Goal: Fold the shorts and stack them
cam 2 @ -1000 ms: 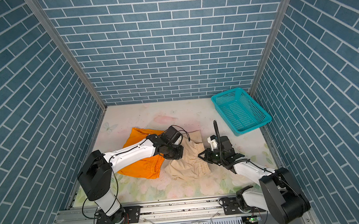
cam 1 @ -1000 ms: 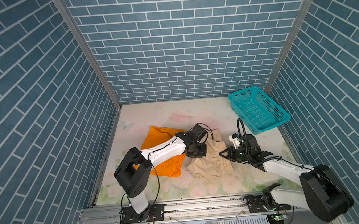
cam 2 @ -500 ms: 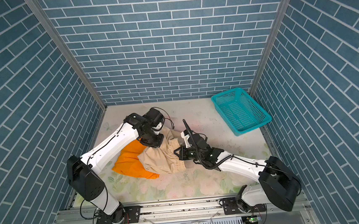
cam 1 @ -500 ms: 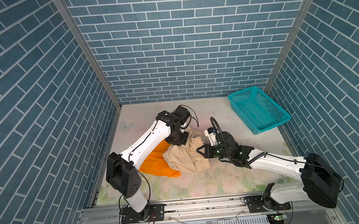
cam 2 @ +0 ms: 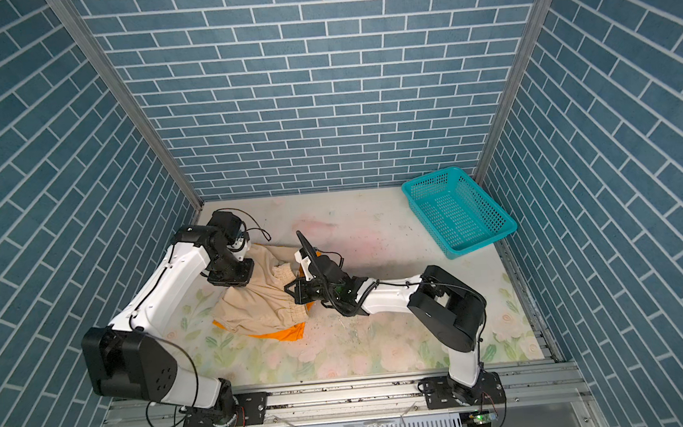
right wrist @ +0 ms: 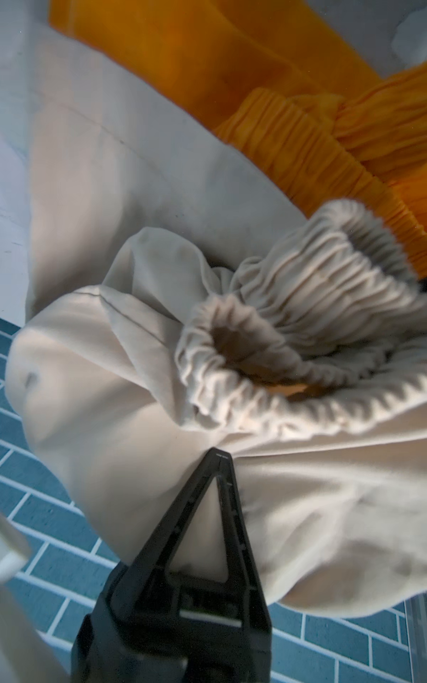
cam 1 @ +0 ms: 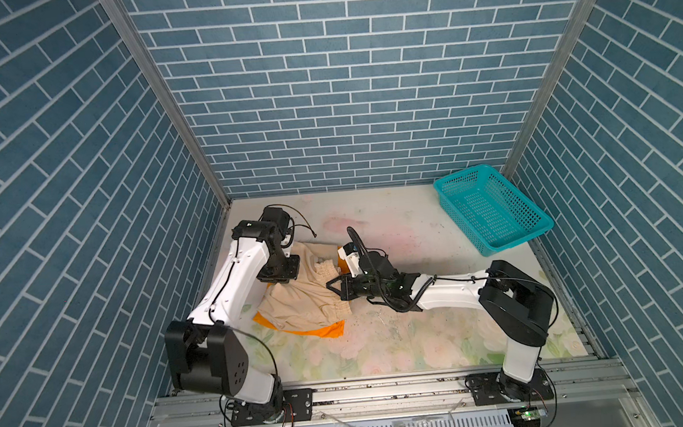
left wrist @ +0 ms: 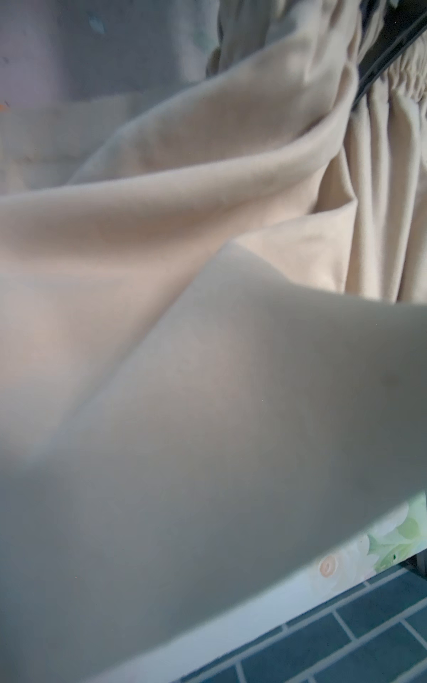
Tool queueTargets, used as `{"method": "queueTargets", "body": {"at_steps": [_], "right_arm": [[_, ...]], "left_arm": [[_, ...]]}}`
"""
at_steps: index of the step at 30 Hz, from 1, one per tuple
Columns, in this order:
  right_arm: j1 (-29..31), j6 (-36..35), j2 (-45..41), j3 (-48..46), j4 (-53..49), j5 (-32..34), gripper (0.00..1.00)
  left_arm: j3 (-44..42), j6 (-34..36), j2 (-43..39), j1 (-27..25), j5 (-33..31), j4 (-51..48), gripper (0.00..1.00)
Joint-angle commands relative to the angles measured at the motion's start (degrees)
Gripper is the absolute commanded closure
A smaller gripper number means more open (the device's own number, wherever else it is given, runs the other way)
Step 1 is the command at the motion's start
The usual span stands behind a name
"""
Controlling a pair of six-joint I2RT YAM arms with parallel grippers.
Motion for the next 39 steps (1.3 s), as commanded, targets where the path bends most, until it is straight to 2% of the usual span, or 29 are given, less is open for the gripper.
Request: {"method": "queueTargets", "body": {"at_steps": [1, 3, 4, 5, 6, 9, 14, 18, 21, 25, 27, 29, 31, 34, 37, 39], "right_arm": [[-0.35, 1.47, 1.43, 1.71, 0.21, -1.17, 0.73], [-0.42, 1.17, 1.41, 1.91, -1.07, -1.03, 0.58], [-0.4, 0.91, 1.16, 1.99, -2.42, -0.56, 0.49], [-0.45, 0.59, 0.91, 2.09, -3.68, -0.23, 0.45], [-0.52, -0.06, 0.52, 2.25, -5.05, -0.23, 0.42], [-0.61, -2.68, -1.35, 3.18, -11.73, 0.53, 0.37], [-0.79, -9.48, -5.05, 3.69, -21.67, 3.22, 0.36], [-1.97, -13.35, -7.23, 3.74, -23.23, 3.92, 0.34], [-3.6, -15.7, -6.76, 4.51, -21.15, 2.26, 0.3], [-4.82, -19.98, -1.47, 9.14, -20.45, -2.4, 0.29], [-4.78, -21.11, 0.96, 10.64, -19.21, -2.92, 0.29], [-4.86, -21.97, 3.83, 12.51, -19.98, -2.27, 0.31], [-4.82, -23.46, 6.68, 14.47, -22.45, -1.1, 0.45], [-4.81, -24.08, 9.22, 14.41, -23.64, -0.3, 0.59], [-4.82, -24.34, 10.36, 15.0, -25.73, -0.54, 0.6], [-4.89, -23.77, 9.04, 15.18, -25.71, -0.66, 0.52]], "left_arm": [[-1.5, 0.47, 3.17, 3.24, -2.84, 5.2, 1.0], [-1.99, 0.27, 5.24, 4.04, -2.88, 6.8, 0.99], [-2.21, 0.0, 6.29, 4.39, -3.36, 7.49, 0.97], [-2.22, -0.27, 7.25, 4.71, -3.85, 7.49, 0.92], [-1.86, -0.93, 8.33, 5.07, -4.7, 6.94, 0.76], [-0.98, -2.56, 8.96, 6.03, -8.03, 5.95, 0.02], [1.45, -3.43, 4.65, 7.1, -4.46, 6.04, 0.0], [0.06, -4.28, 0.98, 8.99, -0.47, 10.92, 0.0], [-1.8, -6.03, 3.26, 12.04, -0.8, 15.28, 0.0], [-3.7, -7.3, 7.97, 15.52, 4.86, 22.01, 0.0], [-2.76, -7.44, 10.58, 15.67, 5.46, 23.03, 0.0], [-3.47, -7.35, 11.93, 15.67, 7.28, 26.58, 0.0], [-4.27, -7.27, 13.12, 15.59, 9.06, 29.27, 0.02], [-6.74, -7.12, 13.12, 15.26, 13.75, 33.96, 0.04], [-7.0, -5.92, 11.91, 13.68, 13.0, 34.32, 0.04], [-4.74, -5.6, 10.43, 12.05, 7.12, 30.69, 0.0]]}}
